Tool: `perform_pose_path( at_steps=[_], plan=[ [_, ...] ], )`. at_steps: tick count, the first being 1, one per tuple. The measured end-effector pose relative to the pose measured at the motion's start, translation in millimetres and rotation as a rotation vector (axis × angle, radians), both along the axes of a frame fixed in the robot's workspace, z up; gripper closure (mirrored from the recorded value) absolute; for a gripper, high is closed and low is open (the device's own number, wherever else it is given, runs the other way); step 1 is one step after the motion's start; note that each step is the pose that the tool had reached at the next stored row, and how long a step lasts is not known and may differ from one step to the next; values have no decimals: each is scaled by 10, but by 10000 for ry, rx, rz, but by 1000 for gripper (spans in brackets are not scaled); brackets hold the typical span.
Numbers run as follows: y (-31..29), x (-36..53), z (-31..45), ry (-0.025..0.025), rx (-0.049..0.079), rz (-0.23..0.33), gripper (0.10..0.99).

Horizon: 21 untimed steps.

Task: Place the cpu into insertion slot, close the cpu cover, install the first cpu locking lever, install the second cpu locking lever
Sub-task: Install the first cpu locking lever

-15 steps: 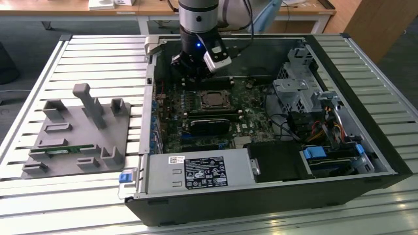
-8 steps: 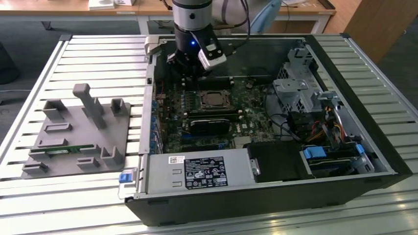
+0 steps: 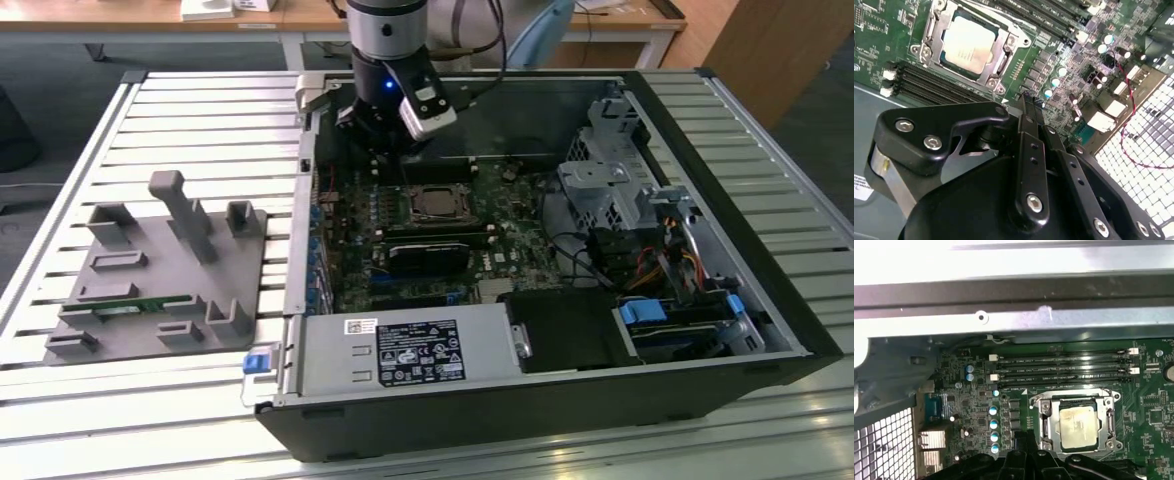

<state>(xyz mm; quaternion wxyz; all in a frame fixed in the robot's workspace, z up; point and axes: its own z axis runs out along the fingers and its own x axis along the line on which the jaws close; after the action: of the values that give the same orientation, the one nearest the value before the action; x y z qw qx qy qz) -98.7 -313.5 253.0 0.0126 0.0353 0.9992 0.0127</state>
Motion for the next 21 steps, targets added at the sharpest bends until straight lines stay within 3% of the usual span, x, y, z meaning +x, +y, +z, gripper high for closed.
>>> perform_pose_path(
  at_steps=[8, 16, 21],
  plan=[
    [86, -24, 0, 0, 0, 14, 980],
    [239, -39, 0, 1, 0, 31, 980],
    [248, -24, 0, 0, 2, 54, 980]
  ],
)
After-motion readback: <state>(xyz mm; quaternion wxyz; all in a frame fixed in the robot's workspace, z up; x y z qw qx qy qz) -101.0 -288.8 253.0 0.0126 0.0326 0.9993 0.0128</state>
